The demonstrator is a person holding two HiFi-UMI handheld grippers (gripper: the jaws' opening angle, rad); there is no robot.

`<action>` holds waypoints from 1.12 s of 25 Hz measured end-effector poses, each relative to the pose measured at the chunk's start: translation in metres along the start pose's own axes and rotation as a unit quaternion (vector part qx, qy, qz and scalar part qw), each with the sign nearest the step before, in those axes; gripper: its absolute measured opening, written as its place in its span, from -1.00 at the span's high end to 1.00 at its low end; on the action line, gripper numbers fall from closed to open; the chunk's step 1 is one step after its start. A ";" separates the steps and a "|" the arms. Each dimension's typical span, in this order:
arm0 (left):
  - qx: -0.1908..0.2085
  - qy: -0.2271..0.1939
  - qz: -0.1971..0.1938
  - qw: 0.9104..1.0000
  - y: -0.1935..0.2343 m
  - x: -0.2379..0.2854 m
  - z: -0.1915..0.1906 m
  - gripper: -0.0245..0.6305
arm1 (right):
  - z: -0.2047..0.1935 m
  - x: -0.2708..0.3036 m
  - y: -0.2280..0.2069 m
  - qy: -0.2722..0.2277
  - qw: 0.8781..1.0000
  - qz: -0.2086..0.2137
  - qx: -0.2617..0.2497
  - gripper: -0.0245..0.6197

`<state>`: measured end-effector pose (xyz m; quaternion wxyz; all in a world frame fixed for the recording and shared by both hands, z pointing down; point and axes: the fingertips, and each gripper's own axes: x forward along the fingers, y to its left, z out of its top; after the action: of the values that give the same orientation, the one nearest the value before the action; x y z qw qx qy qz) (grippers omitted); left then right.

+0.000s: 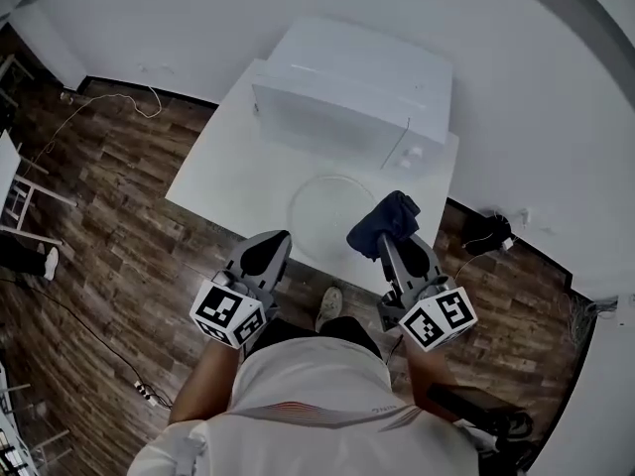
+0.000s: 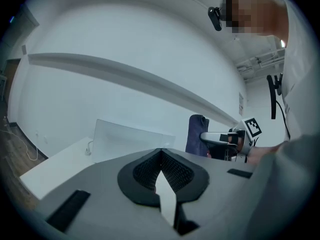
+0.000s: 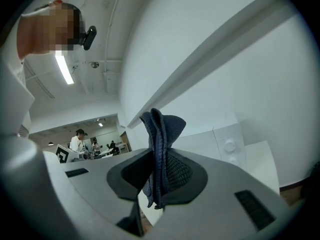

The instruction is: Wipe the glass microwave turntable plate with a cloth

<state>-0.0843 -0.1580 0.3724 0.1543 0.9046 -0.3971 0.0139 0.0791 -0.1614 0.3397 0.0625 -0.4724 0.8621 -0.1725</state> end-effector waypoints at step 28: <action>0.043 -0.077 -0.049 0.995 -0.032 -0.153 0.056 0.90 | 0.019 -0.091 0.138 -0.039 0.989 -0.074 -0.122 0.73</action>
<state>-0.1710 -0.0445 0.2874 0.0849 0.9273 -0.3617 -0.0463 0.0249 -0.0218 0.2678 0.0251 -0.5456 0.8361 -0.0517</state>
